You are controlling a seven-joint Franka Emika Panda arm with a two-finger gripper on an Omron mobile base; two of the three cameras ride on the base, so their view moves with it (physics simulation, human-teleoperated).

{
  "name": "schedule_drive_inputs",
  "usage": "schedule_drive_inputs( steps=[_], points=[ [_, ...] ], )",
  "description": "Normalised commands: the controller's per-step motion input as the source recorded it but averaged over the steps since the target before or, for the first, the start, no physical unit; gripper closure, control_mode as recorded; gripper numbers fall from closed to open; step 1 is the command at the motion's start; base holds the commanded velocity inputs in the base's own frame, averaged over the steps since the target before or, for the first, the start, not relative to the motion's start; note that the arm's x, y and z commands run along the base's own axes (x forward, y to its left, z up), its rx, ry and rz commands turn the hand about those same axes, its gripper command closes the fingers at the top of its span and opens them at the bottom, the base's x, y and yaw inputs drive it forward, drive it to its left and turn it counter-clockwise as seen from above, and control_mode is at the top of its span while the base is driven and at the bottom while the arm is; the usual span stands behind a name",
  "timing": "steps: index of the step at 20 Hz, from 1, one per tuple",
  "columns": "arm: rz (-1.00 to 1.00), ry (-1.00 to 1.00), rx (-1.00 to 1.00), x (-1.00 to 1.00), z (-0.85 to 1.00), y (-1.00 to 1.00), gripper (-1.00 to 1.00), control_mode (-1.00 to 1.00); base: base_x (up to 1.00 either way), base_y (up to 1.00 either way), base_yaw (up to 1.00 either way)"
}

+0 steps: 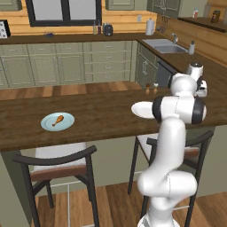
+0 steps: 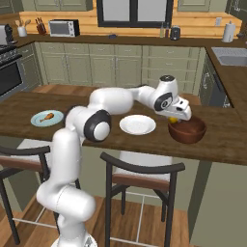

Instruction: Pick the chicken drumstick and lemon from their plates and place them in the bowl. Then put the bowl in the fridge.

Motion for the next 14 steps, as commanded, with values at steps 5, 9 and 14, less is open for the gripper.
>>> schedule_drive_inputs(
  steps=[5, 9, 14],
  points=[
    [0.03, -0.01, 0.0, 0.47, -0.29, -0.13, 1.0, -1.0, 0.0, 0.0, 0.0],
    [0.02, 0.0, 0.0, 0.37, -0.4, -0.16, 1.0, -1.0, 0.0, 0.0, 0.0],
    [0.01, 0.0, 0.0, 0.2, -0.39, -0.24, 1.0, -1.0, 0.0, 0.0, 0.0]
  ],
)
